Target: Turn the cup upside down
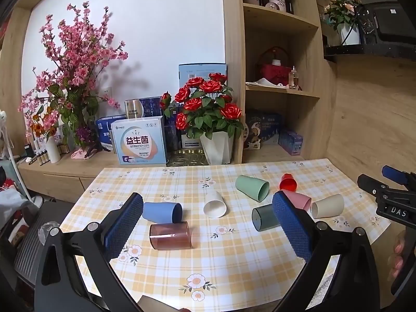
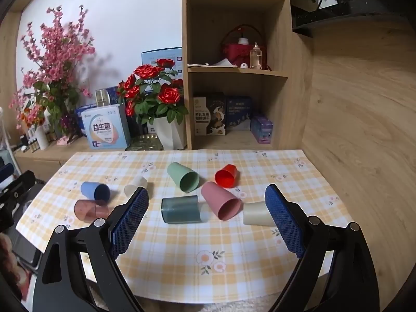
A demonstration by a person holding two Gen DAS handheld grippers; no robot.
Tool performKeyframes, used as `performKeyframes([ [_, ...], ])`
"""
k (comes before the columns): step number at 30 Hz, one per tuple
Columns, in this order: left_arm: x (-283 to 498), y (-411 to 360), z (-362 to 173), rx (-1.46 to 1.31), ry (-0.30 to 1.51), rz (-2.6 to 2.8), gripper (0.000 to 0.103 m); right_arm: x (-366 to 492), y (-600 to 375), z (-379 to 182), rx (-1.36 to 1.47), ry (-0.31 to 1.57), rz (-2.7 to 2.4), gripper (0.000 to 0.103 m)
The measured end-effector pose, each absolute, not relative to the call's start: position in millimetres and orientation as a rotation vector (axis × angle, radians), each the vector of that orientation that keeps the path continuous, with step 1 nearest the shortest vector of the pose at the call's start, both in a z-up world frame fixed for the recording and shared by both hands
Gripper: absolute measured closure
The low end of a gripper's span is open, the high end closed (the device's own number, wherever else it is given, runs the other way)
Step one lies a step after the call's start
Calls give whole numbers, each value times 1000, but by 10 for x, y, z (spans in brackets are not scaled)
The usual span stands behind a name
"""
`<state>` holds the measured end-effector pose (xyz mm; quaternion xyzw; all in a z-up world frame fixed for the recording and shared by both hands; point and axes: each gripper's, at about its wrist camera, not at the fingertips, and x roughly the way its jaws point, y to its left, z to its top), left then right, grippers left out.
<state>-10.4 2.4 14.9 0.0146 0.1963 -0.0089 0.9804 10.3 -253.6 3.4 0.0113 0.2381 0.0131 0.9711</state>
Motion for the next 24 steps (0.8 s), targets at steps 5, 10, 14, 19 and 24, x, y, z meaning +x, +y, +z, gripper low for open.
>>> performKeyframes([
  [5,-105,24,150,31,393,-18,6,104,-2541,29,24,479,26,15],
  [10,-108,16,152,34,390,-17,6,105,-2539,35,23,480,27,15],
  [14,-118,-6,152,36,388,-15,6,102,-2539,32,24,479,26,15],
  [19,-119,-6,145,37,388,-16,6,102,-2541,37,24,479,26,15],
  [24,-122,-5,147,36,387,-15,6,100,-2542,38,25,478,26,15],
])
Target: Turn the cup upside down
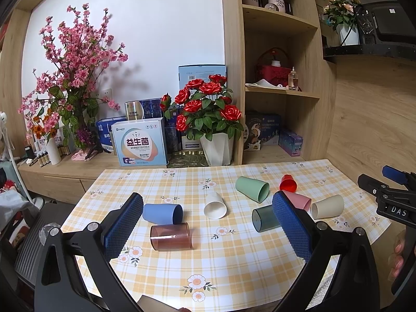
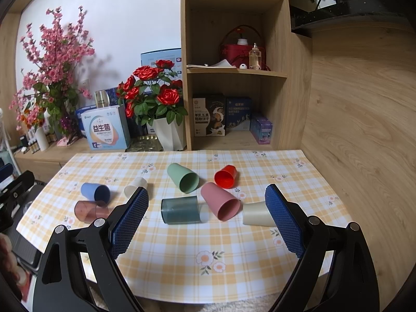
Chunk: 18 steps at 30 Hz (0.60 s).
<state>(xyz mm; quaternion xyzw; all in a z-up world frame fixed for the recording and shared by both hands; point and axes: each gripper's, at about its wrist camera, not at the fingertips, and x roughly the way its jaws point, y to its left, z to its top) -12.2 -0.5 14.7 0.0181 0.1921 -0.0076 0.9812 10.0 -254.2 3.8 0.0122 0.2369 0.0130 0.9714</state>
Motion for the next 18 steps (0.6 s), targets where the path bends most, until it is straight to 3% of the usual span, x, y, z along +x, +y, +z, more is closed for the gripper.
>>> performKeyframes([
  [18,-135,-2,204,27,386,-23,6,94,-2546,48,30,479,27,15],
])
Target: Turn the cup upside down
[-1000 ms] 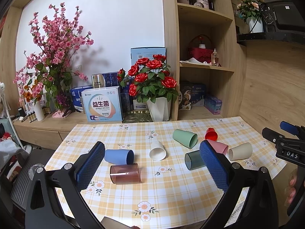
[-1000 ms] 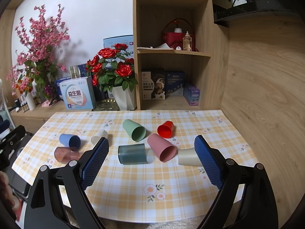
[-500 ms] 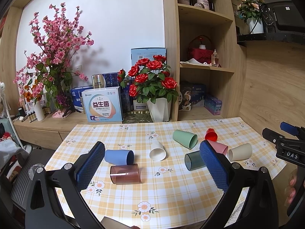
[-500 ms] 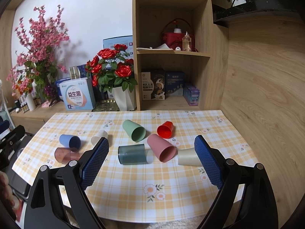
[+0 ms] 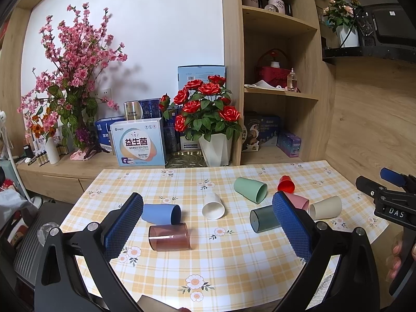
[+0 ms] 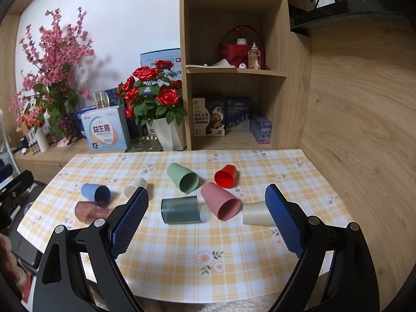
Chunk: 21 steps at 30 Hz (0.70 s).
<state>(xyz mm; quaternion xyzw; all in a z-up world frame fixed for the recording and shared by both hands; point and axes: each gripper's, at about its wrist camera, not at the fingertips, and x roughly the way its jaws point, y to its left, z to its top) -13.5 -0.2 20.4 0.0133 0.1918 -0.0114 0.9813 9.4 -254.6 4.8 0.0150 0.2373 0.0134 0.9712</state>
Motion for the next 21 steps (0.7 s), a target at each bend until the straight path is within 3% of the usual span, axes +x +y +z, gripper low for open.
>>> performKeyframes([
  [21,-126,11,218,20,386,-30,6,80,-2563,67,37,479,28,15],
])
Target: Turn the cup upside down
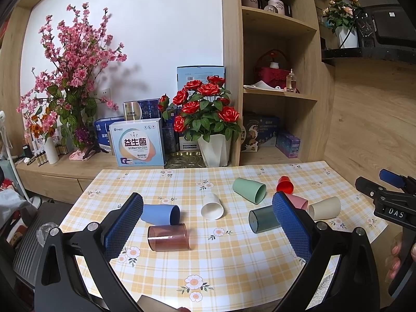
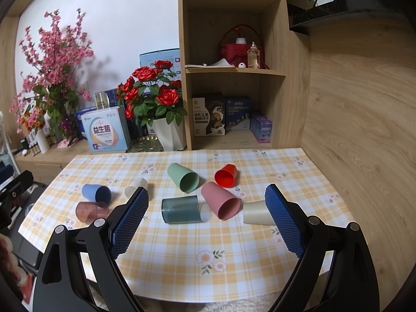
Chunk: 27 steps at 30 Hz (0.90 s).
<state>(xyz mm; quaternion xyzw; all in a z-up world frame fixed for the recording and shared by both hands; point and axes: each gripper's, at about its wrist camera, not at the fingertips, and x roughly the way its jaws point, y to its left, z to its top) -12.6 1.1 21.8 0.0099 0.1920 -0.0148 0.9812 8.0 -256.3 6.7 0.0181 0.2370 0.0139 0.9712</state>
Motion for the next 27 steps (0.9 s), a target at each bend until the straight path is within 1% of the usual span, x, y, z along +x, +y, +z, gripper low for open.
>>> performKeyframes([
  [11,-61,38,111,0,396,-48,6,99,-2608,9,64,496,28,15],
  [16,7,99,16,-5,401,-25,6,191,-2779,-114,89,523,4,15],
  [27,385,219,-408,-28,536,-18,6,512,-3425,-605,147,657,-126,15],
])
